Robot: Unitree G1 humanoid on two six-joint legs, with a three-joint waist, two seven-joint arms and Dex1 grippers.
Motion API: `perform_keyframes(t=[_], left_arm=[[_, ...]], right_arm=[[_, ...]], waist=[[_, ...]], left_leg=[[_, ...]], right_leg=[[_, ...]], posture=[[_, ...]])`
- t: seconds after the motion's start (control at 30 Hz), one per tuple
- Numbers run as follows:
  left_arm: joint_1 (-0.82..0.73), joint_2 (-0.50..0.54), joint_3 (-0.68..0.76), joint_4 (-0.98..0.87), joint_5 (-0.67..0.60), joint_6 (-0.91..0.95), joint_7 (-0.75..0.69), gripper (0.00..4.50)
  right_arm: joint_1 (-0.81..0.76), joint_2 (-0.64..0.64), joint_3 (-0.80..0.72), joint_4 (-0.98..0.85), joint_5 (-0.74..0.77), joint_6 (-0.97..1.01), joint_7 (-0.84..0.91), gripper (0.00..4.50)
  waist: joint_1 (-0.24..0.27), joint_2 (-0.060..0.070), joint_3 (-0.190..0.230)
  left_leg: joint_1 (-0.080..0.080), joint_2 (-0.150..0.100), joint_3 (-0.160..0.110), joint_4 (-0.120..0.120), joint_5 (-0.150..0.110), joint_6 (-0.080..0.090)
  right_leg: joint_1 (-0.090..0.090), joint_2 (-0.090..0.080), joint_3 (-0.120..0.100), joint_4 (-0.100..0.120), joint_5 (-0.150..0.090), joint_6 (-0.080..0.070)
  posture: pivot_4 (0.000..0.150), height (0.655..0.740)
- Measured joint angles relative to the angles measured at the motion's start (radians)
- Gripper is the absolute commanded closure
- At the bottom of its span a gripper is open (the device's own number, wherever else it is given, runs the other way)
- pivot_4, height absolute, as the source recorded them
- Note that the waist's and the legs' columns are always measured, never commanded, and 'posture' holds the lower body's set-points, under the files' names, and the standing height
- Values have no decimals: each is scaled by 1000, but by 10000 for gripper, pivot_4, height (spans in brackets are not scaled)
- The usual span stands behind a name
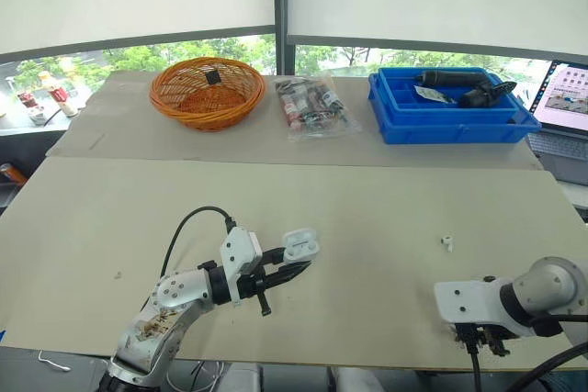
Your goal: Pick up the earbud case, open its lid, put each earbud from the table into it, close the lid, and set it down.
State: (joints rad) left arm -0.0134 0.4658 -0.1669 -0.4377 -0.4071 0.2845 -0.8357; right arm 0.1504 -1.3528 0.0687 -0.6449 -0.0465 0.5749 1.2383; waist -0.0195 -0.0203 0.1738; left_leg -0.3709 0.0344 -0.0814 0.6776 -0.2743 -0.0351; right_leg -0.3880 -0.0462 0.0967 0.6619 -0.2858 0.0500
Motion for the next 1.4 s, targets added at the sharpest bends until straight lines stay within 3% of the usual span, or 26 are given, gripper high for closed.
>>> perform_keyframes(t=[0.43,0.6,0.73,0.9,0.97,1.2,1.4], left_arm=[[-8,-11,-6,10,11,-6,-3,39079],[-55,-41,-6,58,13,-28,-5,39079],[-120,-84,-4,119,13,-48,-2,39079],[-210,-146,-6,187,15,-51,22,39079],[-231,-163,-6,212,16,-51,32,39079],[-314,-223,-3,277,14,-38,66,39079],[-333,-235,9,304,14,-36,75,39079]], right_arm=[[5,20,-75,-14,72,65,-6,41780],[-146,130,-172,-62,215,187,-33,41780],[-340,381,-237,-112,425,400,-143,41780],[-527,880,-349,-175,664,658,-442,41780],[-559,1013,-367,-179,700,706,-557,41780],[-534,1288,-315,-178,717,641,-831,41780],[-456,1327,-170,-126,638,454,-913,41780]], waist=[[1,0,0],[3,0,0],[3,-1,0],[5,-1,0],[7,-1,0],[0,1,-1],[-15,1,-1]], left_leg=[[0,0,0,0,0,0],[0,0,0,0,0,0],[-1,-1,-1,0,0,0],[-3,-1,-2,0,0,0],[-4,-1,-2,0,0,0],[-8,-1,-2,0,0,-1],[-13,-1,-2,0,2,-2]], right_leg=[[0,0,0,1,0,0],[0,0,0,1,0,0],[0,0,0,0,0,0],[-2,0,-1,1,0,0],[-4,0,-1,2,0,0],[-10,0,-1,5,0,0],[-17,0,0,9,0,-1]], posture=[[1500,7114],[1500,7114],[1500,7114],[1500,7114],[1500,7114],[1500,7114],[1500,7114]])
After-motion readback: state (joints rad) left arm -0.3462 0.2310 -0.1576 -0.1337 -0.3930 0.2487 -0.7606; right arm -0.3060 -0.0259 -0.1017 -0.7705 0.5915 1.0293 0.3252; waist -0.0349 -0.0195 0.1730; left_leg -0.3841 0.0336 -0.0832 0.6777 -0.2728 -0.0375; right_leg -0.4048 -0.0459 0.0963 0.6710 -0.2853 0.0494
